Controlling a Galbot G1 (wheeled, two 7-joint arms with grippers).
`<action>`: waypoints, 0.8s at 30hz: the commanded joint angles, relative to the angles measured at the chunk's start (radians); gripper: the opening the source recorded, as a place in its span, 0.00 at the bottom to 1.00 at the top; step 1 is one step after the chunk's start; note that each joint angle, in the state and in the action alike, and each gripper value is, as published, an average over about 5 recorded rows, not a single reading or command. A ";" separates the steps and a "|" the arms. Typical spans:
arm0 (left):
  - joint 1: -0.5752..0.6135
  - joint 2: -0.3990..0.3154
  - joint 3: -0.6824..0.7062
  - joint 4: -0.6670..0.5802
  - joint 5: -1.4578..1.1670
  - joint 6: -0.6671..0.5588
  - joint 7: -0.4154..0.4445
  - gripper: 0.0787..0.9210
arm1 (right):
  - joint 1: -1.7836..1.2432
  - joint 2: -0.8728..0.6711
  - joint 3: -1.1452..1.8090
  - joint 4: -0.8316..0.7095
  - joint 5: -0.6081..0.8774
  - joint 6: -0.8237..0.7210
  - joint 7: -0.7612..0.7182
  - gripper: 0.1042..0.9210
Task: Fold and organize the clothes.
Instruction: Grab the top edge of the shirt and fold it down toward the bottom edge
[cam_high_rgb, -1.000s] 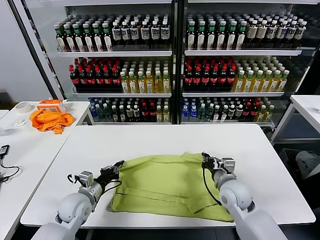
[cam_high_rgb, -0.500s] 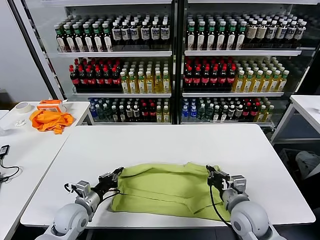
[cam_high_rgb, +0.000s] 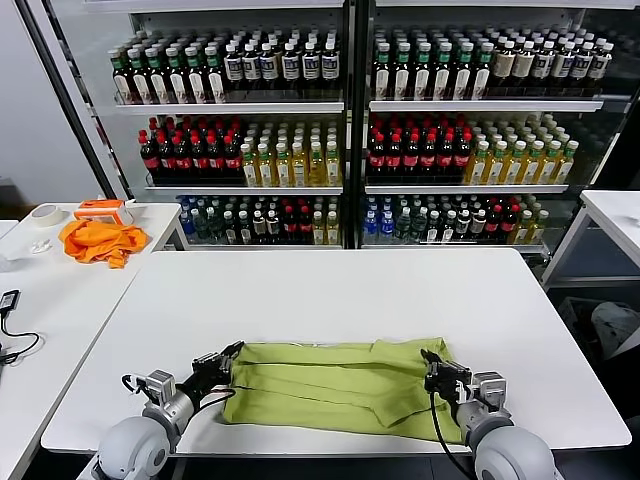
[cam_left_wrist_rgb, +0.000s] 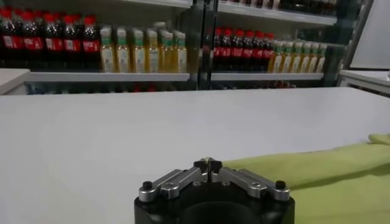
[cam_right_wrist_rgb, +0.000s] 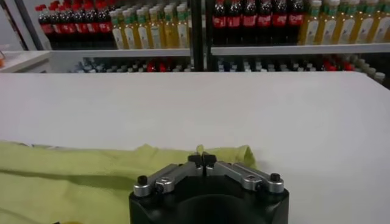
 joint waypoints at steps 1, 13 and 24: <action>0.025 0.003 -0.002 -0.015 0.008 0.004 0.001 0.01 | -0.031 -0.004 0.015 0.016 -0.005 -0.001 -0.005 0.00; 0.039 0.007 -0.018 -0.078 -0.020 0.064 -0.027 0.01 | -0.021 -0.022 0.028 0.006 -0.005 -0.002 -0.007 0.00; 0.061 0.020 -0.018 -0.174 -0.065 0.203 -0.074 0.01 | -0.015 -0.018 0.025 -0.032 -0.025 0.000 -0.015 0.00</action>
